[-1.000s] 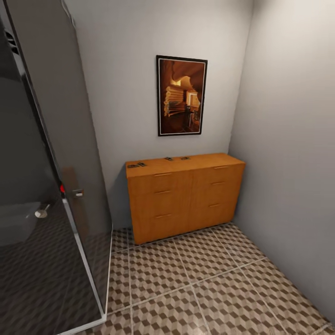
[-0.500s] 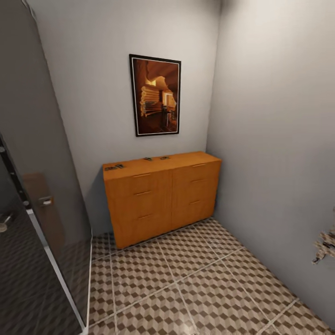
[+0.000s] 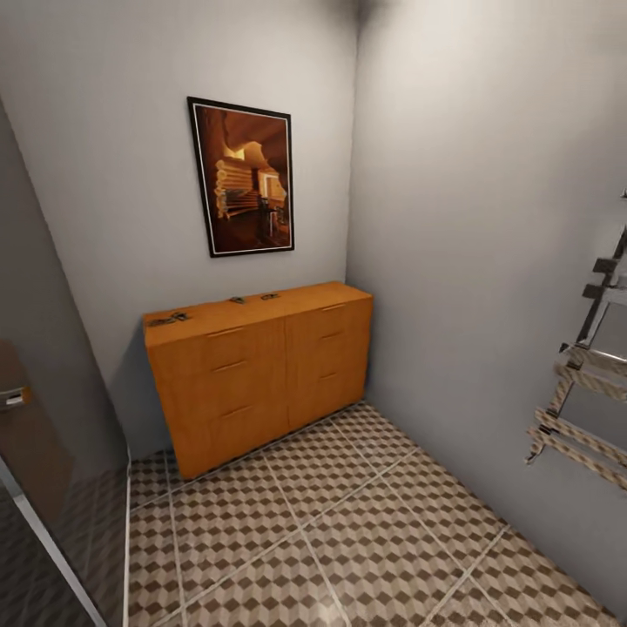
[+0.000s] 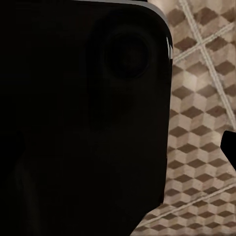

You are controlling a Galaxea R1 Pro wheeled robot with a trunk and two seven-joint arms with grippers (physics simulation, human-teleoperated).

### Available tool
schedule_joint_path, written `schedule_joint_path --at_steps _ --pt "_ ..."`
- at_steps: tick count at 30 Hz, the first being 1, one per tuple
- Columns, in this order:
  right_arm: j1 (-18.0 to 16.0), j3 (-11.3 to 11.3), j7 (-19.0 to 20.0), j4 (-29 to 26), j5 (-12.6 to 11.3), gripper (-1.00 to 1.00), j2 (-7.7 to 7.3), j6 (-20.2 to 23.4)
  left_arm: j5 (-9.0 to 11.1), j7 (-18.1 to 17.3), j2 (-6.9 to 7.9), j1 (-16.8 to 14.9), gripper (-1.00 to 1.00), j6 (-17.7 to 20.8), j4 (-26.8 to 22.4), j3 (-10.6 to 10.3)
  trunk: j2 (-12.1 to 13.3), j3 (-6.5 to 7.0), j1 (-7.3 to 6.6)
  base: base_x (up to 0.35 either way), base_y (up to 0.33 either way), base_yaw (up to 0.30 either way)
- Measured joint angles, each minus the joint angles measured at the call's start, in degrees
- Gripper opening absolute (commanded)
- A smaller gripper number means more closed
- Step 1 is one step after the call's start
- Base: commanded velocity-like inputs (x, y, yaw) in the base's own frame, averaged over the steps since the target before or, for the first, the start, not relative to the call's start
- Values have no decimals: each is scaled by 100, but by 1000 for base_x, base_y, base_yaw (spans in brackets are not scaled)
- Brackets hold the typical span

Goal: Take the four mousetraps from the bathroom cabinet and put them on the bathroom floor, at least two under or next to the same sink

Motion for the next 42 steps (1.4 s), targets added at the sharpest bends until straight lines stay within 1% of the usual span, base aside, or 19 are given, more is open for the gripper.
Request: schedule_joint_path --at_steps 12,31,42 --pt "1 -2 0 0 0 100 3 2 1 0 0 0 100 0 0 0 0 0 0 0 0 -272" --pt "0 15 -7 -1 30 100 -10 65 0 0 0 -1 100 -2 1 0 0 0 0 0 0 -17" --pt "0 28 11 -1 32 100 -33 8 -1 0 0 0 100 -2 2 0 0 0 0 0 0 0"
